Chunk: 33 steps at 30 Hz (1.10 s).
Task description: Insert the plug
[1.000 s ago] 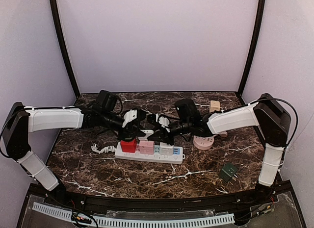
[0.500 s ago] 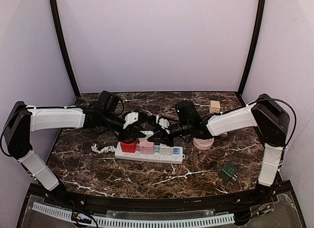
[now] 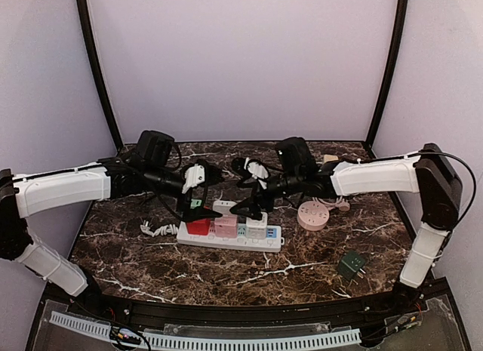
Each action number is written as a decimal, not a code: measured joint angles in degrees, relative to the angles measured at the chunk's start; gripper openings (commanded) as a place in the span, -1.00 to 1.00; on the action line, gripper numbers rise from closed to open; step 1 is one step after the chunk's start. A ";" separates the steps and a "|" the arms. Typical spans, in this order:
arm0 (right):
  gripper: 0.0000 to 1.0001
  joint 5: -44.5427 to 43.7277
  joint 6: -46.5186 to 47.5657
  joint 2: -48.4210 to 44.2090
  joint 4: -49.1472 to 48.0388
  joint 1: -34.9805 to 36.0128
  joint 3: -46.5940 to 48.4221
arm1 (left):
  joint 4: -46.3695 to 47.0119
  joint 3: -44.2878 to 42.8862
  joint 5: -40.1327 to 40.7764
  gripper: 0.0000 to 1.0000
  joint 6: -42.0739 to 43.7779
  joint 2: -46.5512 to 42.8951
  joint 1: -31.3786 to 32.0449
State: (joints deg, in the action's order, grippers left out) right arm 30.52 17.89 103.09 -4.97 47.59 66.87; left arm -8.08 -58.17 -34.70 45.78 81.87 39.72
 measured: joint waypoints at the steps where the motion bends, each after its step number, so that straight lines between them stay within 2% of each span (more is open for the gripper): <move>1: 0.93 -1.01 -0.63 -1.16 0.72 -0.42 0.44 | 0.70 0.00 0.22 0.89 -0.50 -0.90 0.17; 4: 0.91 -6.75 -5.33 -5.62 5.68 -3.69 2.47 | 4.24 0.50 2.27 0.89 -5.20 -2.75 0.42; 6: 0.84 -12.09 -9.57 -8.24 10.05 -7.50 3.89 | 7.80 1.92 4.59 0.89 -9.94 -3.85 0.42; 12: 0.70 -21.62 -19.69 -12.72 23.91 -19.30 2.95 | 18.86 11.23 16.70 0.87 -25.49 -9.55 0.42; 17: 0.32 -24.79 -23.06 -13.66 33.07 -19.85 -0.83 | 24.79 20.26 23.67 0.85 -32.61 -15.56 0.42; 22: 0.24 -17.09 -25.64 -12.79 35.39 -18.86 -3.04 | 29.79 29.18 25.53 0.83 -37.70 -20.87 0.42; 25: 0.22 -11.23 -26.45 -11.15 34.51 -14.64 -6.58 | 33.42 35.32 25.38 0.82 -39.74 -23.69 0.42; 30: 0.13 -1.20 -29.16 -5.70 32.26 -6.97 -10.29 | 37.07 40.89 24.87 0.82 -41.88 -26.27 0.42; 31: 0.07 0.28 -29.97 -4.37 31.76 -6.75 -10.49 | 37.57 41.57 24.87 0.81 -42.12 -26.84 0.42; 33: -0.17 1.73 -31.17 -1.38 31.04 -6.64 -10.03 | 38.49 42.51 24.87 0.82 -42.60 -28.09 0.42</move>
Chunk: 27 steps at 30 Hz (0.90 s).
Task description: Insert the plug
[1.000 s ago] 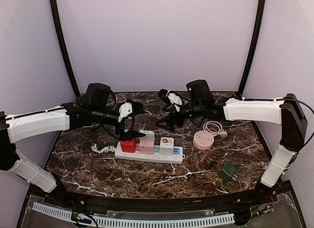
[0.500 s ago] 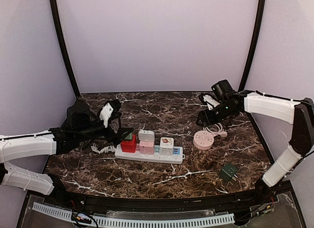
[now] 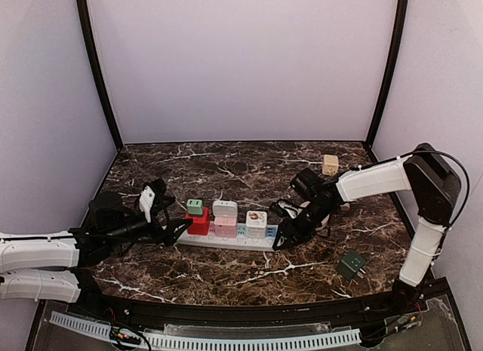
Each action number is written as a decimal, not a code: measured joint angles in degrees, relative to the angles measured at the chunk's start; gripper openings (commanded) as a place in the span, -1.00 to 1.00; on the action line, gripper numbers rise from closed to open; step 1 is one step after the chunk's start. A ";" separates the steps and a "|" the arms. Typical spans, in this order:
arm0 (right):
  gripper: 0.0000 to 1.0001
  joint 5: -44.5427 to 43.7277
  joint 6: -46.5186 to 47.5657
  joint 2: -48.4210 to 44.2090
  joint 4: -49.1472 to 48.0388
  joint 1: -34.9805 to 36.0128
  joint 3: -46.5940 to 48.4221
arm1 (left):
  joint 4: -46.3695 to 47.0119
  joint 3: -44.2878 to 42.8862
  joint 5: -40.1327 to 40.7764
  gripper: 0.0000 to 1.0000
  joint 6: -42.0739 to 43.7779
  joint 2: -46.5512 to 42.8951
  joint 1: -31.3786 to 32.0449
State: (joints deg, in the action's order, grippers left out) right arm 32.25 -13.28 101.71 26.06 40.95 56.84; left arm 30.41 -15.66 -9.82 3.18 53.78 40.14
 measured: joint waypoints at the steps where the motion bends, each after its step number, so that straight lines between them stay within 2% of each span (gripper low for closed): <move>1: -0.27 0.79 -0.68 1.57 0.33 -0.07 1.14 | 0.28 0.17 0.02 0.82 -0.09 -0.39 0.00; 3: -0.39 1.84 -1.97 5.44 1.14 -0.37 5.38 | 1.11 0.46 0.26 0.82 -0.42 -1.14 0.00; 5: -0.42 4.02 -2.80 11.78 1.29 -0.35 12.94 | 1.84 0.70 0.63 0.81 -0.52 -1.68 0.00; 7: -0.41 5.25 -3.78 19.87 1.84 -0.07 24.63 | 2.25 0.90 0.96 0.81 -0.52 -1.84 -0.02; 13: 0.04 5.05 -4.37 45.22 0.98 0.44 65.72 | 3.74 1.31 1.53 0.82 0.24 -2.12 -0.50; 15: 0.15 3.78 -3.76 47.67 1.38 0.42 70.99 | 4.26 1.36 1.55 0.82 0.50 -2.10 -0.68; 17: 0.25 1.42 -2.73 45.68 2.38 0.26 69.57 | 4.94 1.49 1.53 0.82 0.57 -1.95 -0.76; 19: 0.37 -2.32 -1.33 39.30 3.34 -0.22 62.58 | 6.49 1.97 1.42 0.82 0.39 -1.20 -0.76; 23: 0.53 -10.86 0.02 18.05 4.85 -3.28 42.51 | 8.94 3.08 0.28 0.82 -0.85 1.31 -0.66; 27: 0.64 -19.12 -0.72 -1.77 5.66 -13.14 25.90 | 10.32 3.50 -0.24 0.82 -1.70 3.10 0.42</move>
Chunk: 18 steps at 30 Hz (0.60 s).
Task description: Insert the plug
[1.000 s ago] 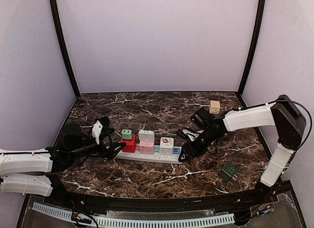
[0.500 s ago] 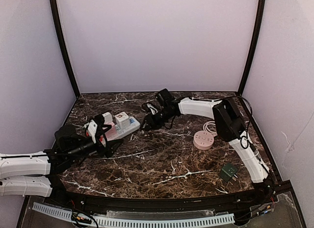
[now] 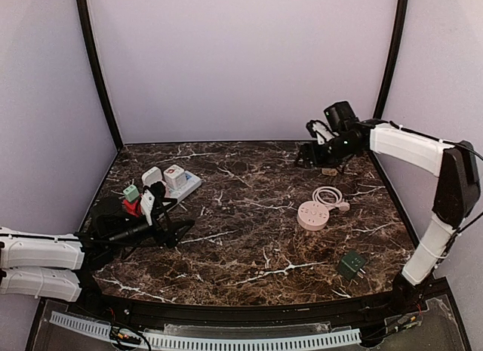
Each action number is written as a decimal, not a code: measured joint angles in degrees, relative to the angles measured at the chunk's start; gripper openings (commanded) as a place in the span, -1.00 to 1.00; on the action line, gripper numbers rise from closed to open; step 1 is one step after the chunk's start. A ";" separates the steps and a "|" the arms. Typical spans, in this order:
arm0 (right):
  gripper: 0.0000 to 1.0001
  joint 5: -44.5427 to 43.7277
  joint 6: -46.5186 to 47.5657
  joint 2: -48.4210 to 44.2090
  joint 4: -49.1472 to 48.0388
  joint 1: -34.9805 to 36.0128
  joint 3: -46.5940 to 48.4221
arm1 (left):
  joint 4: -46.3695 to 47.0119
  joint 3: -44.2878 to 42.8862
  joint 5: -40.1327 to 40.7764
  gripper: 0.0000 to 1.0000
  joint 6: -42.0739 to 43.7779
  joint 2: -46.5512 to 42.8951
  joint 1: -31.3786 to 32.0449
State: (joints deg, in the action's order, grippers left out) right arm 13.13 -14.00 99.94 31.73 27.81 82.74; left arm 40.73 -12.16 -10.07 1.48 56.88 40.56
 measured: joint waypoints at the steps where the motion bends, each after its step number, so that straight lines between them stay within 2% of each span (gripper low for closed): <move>1: 0.66 -2.40 -0.26 -3.10 0.72 -3.17 -3.45 | 0.28 0.00 -0.04 0.82 -0.15 0.15 0.35; 5: 0.65 -6.97 -1.38 -6.01 3.98 -10.27 -14.40 | 1.03 0.00 -0.48 0.82 -0.24 0.85 1.38; 6: 0.60 -7.45 -1.55 -5.55 5.01 -10.54 -16.68 | 1.14 0.00 -0.59 0.82 -0.20 1.18 1.64; 8: 0.35 -8.26 -1.84 -4.02 7.06 -10.23 -19.12 | 1.22 0.00 -0.66 0.82 -0.15 1.95 2.16; 10: 0.11 -9.20 -2.27 -2.95 7.50 -9.79 -18.71 | 1.22 0.00 -0.68 0.82 -0.07 2.54 2.60; 14: -0.16 -12.00 -3.26 1.73 6.54 -9.88 -14.56 | 1.27 0.00 -0.46 0.82 0.02 2.67 2.91; 18: -0.22 -13.20 -4.04 5.68 5.62 -10.12 -10.38 | 1.29 0.00 0.55 0.82 0.00 2.12 3.02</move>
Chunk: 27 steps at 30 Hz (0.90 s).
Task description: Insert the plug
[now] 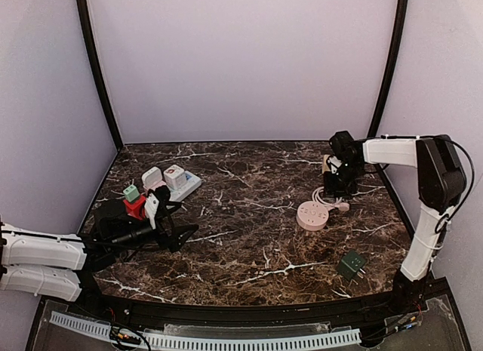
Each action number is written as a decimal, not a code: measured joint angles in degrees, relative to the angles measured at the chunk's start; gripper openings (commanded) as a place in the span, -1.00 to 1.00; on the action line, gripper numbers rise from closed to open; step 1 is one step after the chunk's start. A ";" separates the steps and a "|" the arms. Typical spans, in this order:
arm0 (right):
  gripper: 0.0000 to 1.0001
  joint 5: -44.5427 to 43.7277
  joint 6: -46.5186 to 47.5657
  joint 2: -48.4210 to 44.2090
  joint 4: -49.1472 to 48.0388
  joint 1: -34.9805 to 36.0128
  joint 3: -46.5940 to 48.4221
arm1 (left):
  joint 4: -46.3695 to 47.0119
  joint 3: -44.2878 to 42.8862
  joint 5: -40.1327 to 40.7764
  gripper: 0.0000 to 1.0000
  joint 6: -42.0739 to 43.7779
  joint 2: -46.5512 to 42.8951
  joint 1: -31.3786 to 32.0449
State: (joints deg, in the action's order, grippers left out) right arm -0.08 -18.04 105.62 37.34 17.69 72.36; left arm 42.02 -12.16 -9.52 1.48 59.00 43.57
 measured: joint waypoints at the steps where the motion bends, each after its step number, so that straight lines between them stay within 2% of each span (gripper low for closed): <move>1: -0.21 -0.11 -0.11 0.48 0.04 -0.02 1.22 | 0.04 0.00 0.22 0.82 -0.02 -0.17 0.00; 5: -0.19 -0.11 -0.13 1.77 -0.24 0.13 5.97 | 0.37 0.52 1.31 0.81 -0.11 -1.16 0.00; 9: -0.31 0.02 -0.52 4.72 -1.81 0.70 7.87 | 0.42 1.46 2.01 0.79 -0.31 -2.16 0.00; 12: -0.49 0.35 -1.22 8.59 -1.79 2.14 7.96 | 0.42 1.97 2.27 0.78 -0.42 -2.69 0.00; 14: -0.77 0.28 -1.77 10.58 -1.64 3.41 9.27 | 0.50 2.23 2.45 0.78 -0.44 -2.82 0.00; 16: -0.93 0.46 -1.49 12.02 -1.46 4.87 11.39 | 0.52 2.34 2.51 0.77 -0.44 -2.89 0.04; 20: -1.00 1.88 -2.27 16.13 -1.36 9.88 17.59 | 0.57 2.60 2.51 0.77 -0.44 -3.28 0.04; 27: -1.00 4.79 -2.67 25.03 -1.86 22.75 30.34 | 0.61 2.60 2.49 0.77 -0.44 -3.32 0.04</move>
State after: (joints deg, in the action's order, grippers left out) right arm 4.71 -20.71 130.65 35.48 40.45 102.69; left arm 42.63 -9.56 -7.03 1.04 55.68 43.62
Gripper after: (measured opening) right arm 0.037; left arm 0.885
